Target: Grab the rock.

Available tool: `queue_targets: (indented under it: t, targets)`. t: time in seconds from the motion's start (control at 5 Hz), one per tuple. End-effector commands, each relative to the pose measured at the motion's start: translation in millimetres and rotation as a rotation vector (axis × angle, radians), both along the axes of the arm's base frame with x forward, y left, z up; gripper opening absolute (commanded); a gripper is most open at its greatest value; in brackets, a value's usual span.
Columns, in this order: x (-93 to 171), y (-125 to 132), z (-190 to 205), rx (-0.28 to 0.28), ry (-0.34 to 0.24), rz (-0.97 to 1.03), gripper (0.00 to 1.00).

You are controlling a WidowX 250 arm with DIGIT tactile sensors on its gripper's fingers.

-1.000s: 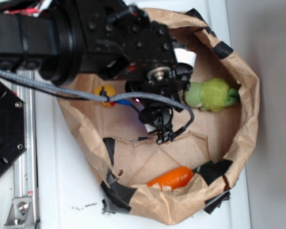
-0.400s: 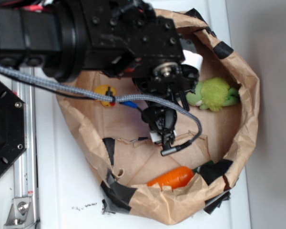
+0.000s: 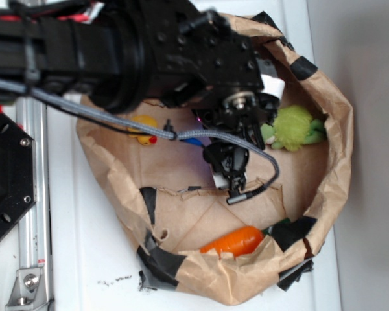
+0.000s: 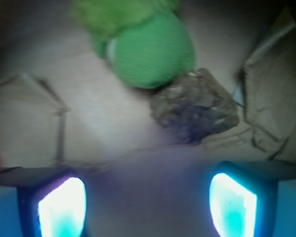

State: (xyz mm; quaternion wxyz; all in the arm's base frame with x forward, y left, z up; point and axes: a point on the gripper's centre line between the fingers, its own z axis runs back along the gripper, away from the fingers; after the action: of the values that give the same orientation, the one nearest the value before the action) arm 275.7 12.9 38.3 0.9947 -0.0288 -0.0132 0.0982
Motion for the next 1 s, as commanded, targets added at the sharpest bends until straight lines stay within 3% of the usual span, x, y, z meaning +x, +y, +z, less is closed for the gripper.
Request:
queue_targets:
  t: [0.0,0.4,0.6,0.8]
  targets:
    - [7,21,6,0.046,-0.042,0.001,1.0]
    - [12,11,-11,0.066,-0.003,-0.027,1.0]
    - [12,13,-7,0.102,-0.012,-0.023,1.0]
    - [9,32,-2,0.169,-0.015,-0.053,1.0]
